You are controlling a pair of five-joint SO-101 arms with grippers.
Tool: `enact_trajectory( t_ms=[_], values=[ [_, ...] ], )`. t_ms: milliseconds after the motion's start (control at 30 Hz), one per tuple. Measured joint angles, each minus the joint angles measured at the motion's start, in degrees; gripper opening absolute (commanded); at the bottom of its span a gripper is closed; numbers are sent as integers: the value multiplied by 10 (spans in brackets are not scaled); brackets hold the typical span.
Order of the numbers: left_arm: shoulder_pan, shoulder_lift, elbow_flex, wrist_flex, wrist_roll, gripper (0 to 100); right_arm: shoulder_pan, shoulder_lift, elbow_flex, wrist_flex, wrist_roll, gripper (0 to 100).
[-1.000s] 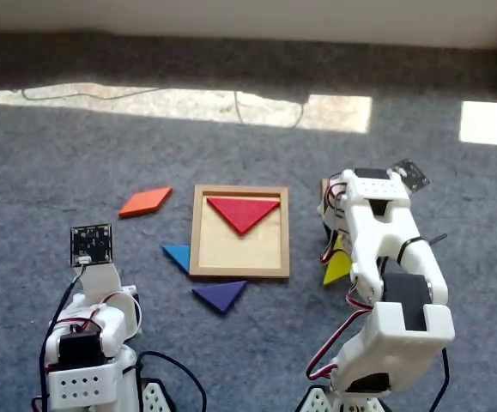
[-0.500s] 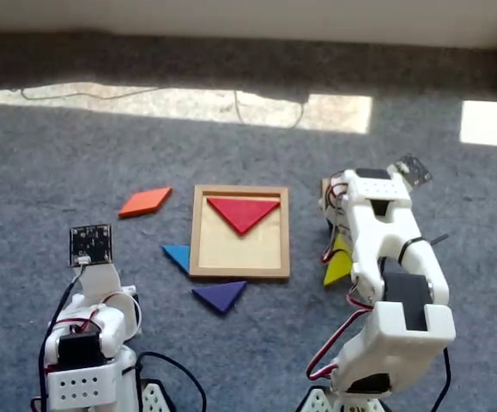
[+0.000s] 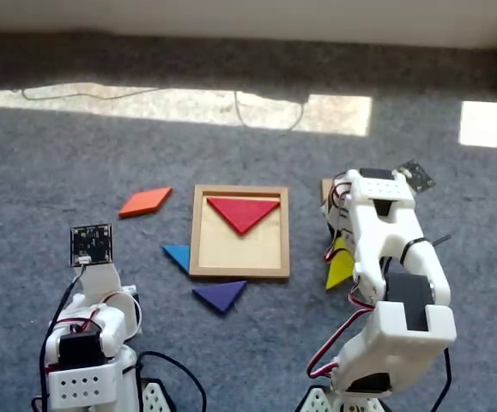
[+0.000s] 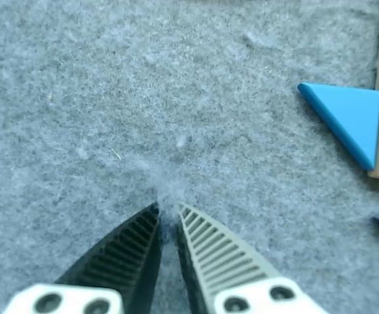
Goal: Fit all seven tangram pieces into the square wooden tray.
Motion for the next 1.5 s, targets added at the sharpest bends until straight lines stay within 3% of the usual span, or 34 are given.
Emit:
enact_trajectory(
  t_ms=[267,567,1000,1100,1300,1500],
  values=[
    [0,0,0,0,0,6,1,0,0,4,16,194],
    [0,0,0,0,0,6,5,-1,-4,52,88,194],
    [0,0,0,0,0,6,-56,-69,-47,118,213,197],
    [0,0,0,0,0,6,-69,-103,-47,127,247,241],
    [0,0,0,0,0,6,-107,-149,17,116,256,421],
    [0,0,0,0,0,6,-120,-149,94,39,251,433]
  ],
)
